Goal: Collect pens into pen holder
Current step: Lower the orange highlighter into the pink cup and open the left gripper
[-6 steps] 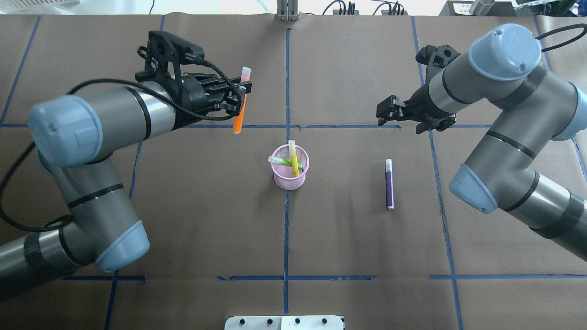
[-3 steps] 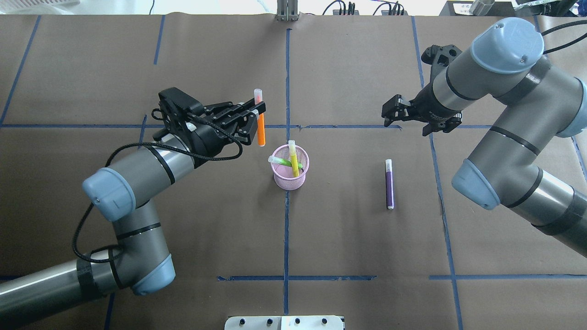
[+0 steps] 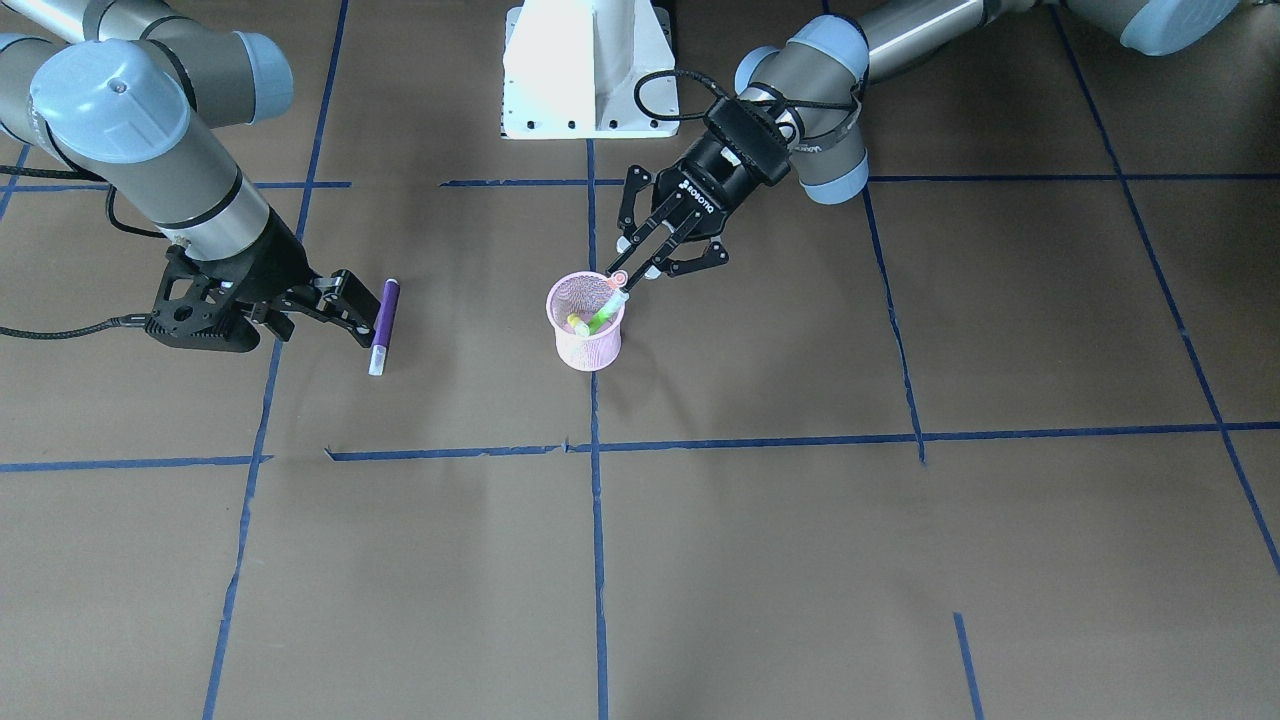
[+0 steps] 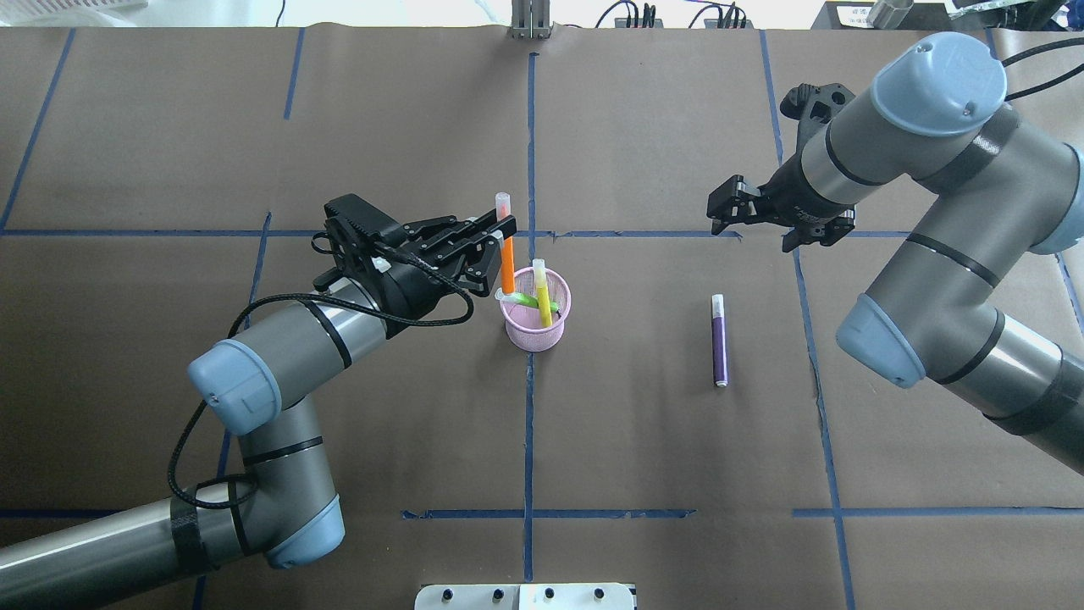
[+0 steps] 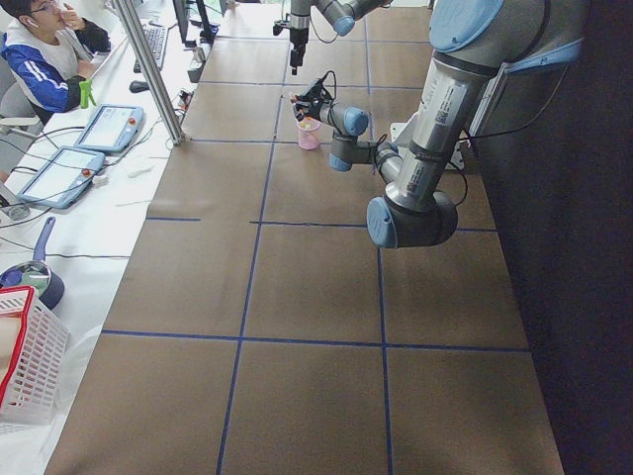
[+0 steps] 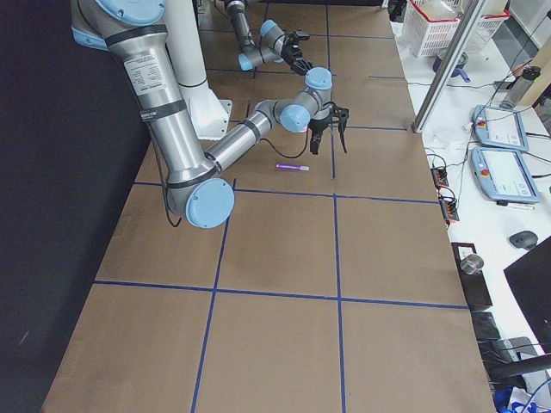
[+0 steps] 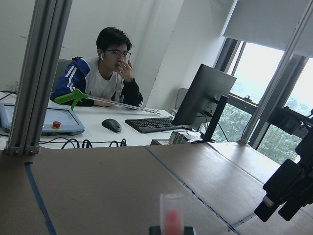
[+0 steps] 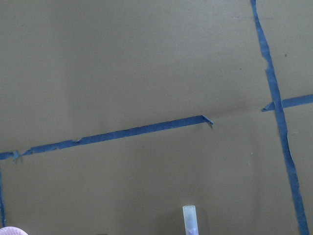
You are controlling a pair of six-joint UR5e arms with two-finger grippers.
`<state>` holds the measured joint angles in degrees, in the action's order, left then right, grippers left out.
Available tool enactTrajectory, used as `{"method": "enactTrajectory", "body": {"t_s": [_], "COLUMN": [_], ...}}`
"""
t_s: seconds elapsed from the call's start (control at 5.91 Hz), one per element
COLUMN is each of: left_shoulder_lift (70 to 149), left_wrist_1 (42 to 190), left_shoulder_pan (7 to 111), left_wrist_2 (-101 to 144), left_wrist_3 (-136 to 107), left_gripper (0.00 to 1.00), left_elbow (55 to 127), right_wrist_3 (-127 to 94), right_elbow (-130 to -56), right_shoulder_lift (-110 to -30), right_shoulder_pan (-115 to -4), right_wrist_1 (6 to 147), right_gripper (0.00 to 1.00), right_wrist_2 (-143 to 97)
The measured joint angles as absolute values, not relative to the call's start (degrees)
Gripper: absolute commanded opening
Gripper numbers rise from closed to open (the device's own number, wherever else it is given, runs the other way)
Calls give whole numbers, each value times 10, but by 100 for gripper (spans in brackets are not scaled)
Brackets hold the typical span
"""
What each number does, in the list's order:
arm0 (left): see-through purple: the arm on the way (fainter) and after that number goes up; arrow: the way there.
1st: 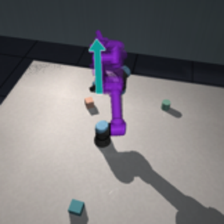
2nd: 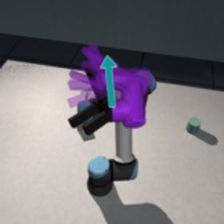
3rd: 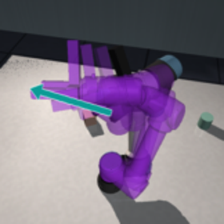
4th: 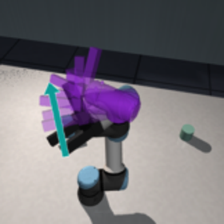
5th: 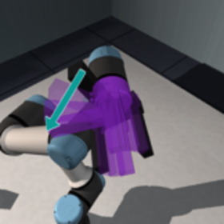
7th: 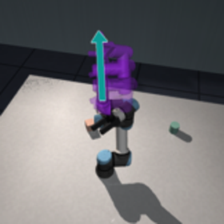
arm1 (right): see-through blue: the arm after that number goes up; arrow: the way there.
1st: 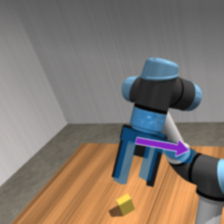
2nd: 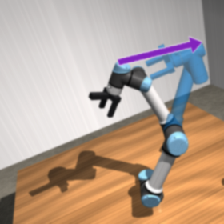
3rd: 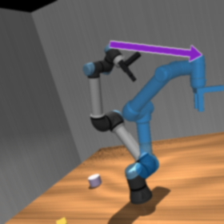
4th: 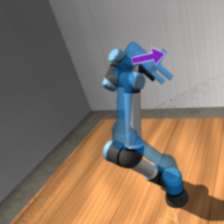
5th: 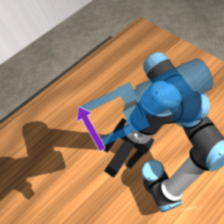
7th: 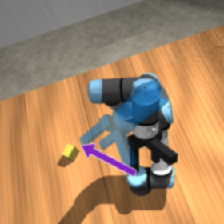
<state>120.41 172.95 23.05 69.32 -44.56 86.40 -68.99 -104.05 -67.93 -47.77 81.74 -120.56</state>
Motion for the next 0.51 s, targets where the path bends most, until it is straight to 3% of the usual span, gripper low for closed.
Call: {"method": "enactTrajectory", "body": {"t_s": [0.51], "left_shoulder_lift": [1224], "left_wrist_1": [1729], "left_shoulder_pan": [224], "left_wrist_2": [692], "left_wrist_3": [-445], "left_gripper": [0], "left_elbow": [831], "right_wrist_3": [-690], "right_elbow": [-1040], "right_shoulder_lift": [-683], "right_shoulder_pan": [-477], "right_wrist_1": [817], "right_gripper": [100], "right_wrist_2": [-1206]}}
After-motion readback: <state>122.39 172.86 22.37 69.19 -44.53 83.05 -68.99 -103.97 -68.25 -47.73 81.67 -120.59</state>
